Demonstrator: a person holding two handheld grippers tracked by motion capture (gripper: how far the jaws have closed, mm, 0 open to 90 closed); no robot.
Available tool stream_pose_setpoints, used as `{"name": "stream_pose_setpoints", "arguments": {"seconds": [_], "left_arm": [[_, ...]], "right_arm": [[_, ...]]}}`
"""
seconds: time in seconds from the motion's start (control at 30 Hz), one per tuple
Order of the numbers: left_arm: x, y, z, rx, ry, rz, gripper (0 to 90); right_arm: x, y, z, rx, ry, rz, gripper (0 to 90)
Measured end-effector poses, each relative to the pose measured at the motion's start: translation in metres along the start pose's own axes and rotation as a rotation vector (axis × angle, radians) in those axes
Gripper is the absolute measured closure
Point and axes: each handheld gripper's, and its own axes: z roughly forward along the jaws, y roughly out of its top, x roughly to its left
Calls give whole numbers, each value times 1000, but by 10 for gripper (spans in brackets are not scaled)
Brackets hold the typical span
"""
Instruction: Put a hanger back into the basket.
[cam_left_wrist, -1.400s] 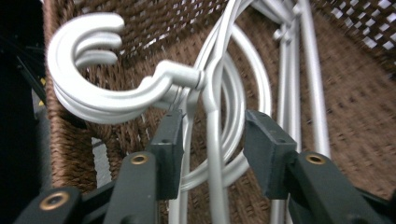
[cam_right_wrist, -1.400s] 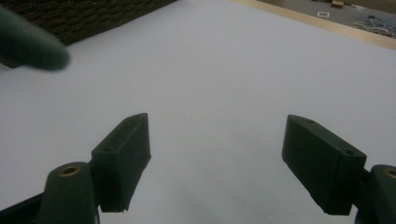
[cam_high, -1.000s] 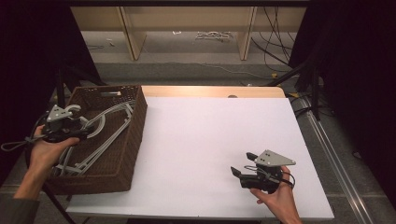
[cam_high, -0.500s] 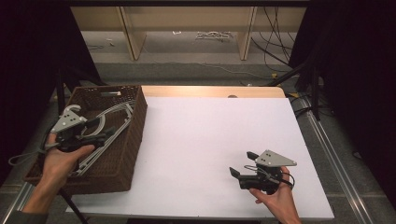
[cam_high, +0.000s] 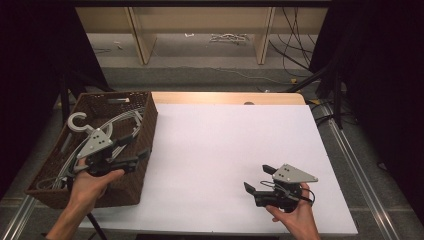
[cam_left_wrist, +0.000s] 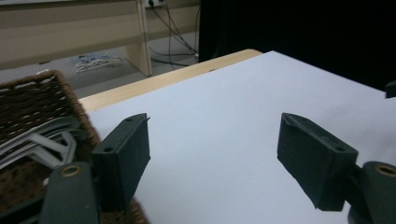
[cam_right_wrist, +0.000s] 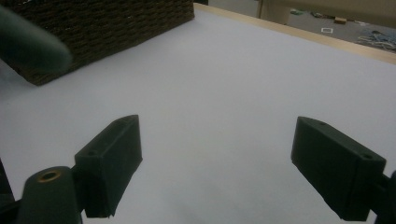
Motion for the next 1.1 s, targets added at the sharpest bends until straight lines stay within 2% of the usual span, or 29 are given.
{"name": "stream_pose_setpoints", "arguments": {"seconds": [0.03,0.07,0.2,0.33,0.4,0.47,0.57,0.6,0.63,0.67,0.77,0.8,0.83,0.97,1.1], "left_arm": [[-2,0,2,-10,-9,10,254],[-6,-1,3,-13,-10,-1,253],[-15,-2,9,-12,-27,33,244],[-23,-4,13,-20,-47,41,233],[-29,-8,17,-14,-62,34,215],[-33,-11,20,-13,-75,16,157],[-39,-15,23,-9,-94,13,160],[-41,-16,24,-13,-99,15,158],[-42,-17,24,-14,-100,32,158],[-45,-19,25,-23,-107,23,159],[-48,-23,26,-34,-114,38,158],[-50,-24,27,-29,-113,45,158],[-51,-25,27,-30,-111,41,158],[-55,-32,27,-41,-108,52,159],[-55,-39,26,-45,-113,66,159]], "right_arm": [[1,0,0,-7,5,12,172],[1,0,0,-11,3,3,172],[3,0,-1,-13,5,4,172],[4,-1,-1,-22,9,-1,171],[5,-1,-1,-20,8,-4,170],[7,-2,-2,-19,17,5,170],[7,-2,-1,-57,9,-6,168],[8,-2,-4,-36,14,3,167],[7,-2,-3,-52,8,-8,167],[8,-2,-4,-50,10,-2,167],[9,-2,-6,-50,7,-4,164],[9,-3,-4,-69,8,-12,164],[10,-4,-3,-77,20,3,163],[10,-5,-5,-58,15,-10,163],[11,-7,-7,-73,11,-9,163]]}}
